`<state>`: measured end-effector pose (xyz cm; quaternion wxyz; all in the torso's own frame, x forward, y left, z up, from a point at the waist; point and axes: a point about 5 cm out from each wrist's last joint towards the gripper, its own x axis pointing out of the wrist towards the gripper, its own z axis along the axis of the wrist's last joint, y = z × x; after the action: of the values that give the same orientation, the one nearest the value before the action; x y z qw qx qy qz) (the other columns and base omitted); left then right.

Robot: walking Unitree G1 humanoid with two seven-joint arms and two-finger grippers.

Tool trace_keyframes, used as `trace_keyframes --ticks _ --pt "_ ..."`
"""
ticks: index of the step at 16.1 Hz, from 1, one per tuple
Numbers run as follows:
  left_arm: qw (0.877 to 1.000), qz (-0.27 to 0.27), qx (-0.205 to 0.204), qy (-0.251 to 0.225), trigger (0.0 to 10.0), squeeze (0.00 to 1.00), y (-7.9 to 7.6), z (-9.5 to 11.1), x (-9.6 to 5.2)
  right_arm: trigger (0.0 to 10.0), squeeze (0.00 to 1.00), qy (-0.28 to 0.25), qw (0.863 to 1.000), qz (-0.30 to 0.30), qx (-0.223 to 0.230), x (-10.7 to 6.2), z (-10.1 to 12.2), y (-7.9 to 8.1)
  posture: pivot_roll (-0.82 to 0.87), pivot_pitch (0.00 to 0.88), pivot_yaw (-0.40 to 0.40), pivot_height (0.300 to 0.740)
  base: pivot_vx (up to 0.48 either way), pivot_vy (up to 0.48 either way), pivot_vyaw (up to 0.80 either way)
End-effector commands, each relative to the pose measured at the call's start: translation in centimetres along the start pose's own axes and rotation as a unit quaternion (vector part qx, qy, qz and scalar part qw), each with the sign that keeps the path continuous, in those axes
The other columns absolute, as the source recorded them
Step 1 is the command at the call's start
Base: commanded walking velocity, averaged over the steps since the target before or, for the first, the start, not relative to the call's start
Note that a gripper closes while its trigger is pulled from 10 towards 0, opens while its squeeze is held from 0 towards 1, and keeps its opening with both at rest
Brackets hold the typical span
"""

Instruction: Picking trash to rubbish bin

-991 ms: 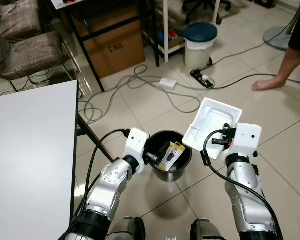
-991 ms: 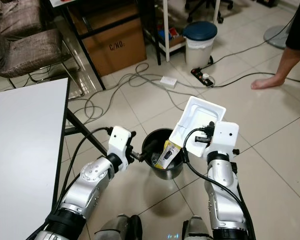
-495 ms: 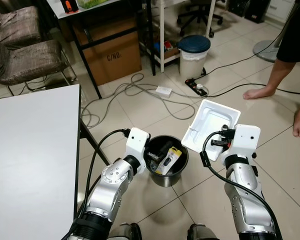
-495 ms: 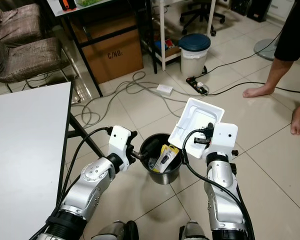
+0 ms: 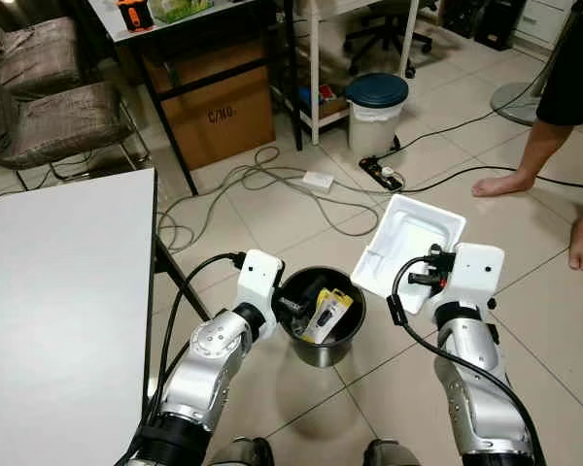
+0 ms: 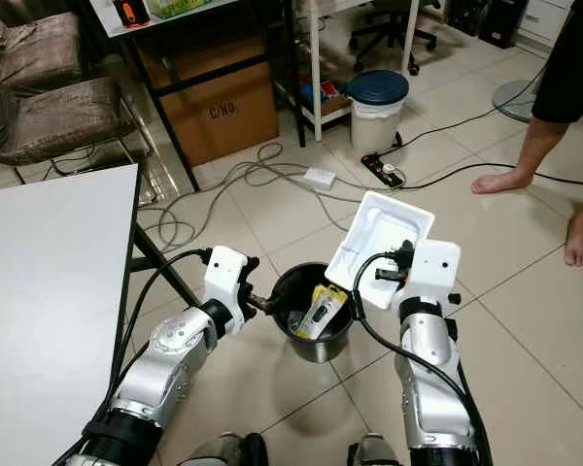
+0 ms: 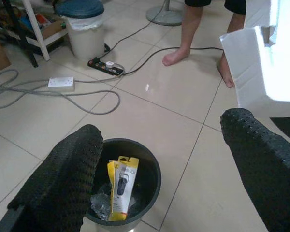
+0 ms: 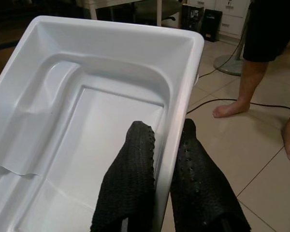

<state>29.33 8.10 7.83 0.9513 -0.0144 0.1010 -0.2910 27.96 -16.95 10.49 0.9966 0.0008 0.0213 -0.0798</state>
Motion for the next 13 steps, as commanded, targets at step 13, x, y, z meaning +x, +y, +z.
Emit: trace_keyframes --ticks 13 --pt "1.0 -0.01 0.001 0.014 10.0 0.0 -0.24 -0.45 -0.12 10.0 0.0 0.015 1.0 -0.003 -0.009 -0.23 -0.68 0.0 -0.09 0.133 0.118 0.74 0.0 -0.423 0.0"
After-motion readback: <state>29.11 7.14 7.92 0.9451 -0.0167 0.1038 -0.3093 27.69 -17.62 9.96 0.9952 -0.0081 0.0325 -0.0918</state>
